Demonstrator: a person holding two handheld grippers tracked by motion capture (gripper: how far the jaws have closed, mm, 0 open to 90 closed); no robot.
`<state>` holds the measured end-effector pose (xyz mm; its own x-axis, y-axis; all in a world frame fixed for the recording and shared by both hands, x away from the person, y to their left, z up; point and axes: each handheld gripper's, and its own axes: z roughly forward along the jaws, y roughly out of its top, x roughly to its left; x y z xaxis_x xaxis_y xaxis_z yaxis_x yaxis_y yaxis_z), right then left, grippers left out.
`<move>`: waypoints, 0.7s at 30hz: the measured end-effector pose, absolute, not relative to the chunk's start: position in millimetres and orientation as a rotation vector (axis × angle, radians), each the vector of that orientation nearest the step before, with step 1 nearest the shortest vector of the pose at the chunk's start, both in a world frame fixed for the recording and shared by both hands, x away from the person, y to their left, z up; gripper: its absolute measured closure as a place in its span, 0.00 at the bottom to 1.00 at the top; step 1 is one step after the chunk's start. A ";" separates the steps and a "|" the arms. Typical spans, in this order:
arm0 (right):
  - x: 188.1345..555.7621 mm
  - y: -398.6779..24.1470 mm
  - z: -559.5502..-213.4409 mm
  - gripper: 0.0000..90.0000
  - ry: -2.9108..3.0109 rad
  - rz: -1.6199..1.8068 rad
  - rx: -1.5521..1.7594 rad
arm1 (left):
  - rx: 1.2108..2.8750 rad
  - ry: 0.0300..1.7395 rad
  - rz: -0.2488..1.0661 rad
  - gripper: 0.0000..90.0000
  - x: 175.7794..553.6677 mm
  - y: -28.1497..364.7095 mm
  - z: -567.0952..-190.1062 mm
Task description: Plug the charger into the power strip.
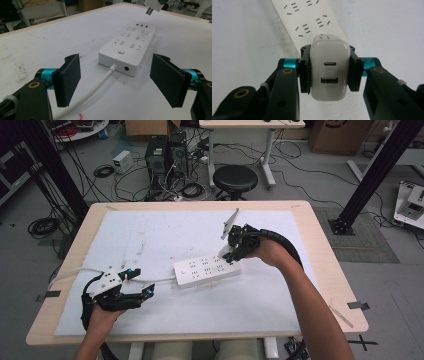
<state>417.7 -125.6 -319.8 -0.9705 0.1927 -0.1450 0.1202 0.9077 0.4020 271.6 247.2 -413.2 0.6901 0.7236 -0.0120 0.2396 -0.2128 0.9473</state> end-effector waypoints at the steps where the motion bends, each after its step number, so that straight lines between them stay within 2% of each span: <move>1: 417.7 -125.6 -319.8 0.70 2.890 0.592 0.239 | 1.774 0.768 0.535 0.27 271.6 247.2 -413.2; 21: 445.3 -112.1 -343.2 0.70 2.956 0.526 0.167 | 1.767 0.775 0.522 0.28 275.9 246.5 -417.8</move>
<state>445.3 -112.1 -343.2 -0.9848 0.1319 -0.1131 0.0849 0.9331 0.3496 275.9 246.5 -417.8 0.6906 0.7227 -0.0263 0.2476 -0.2022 0.9475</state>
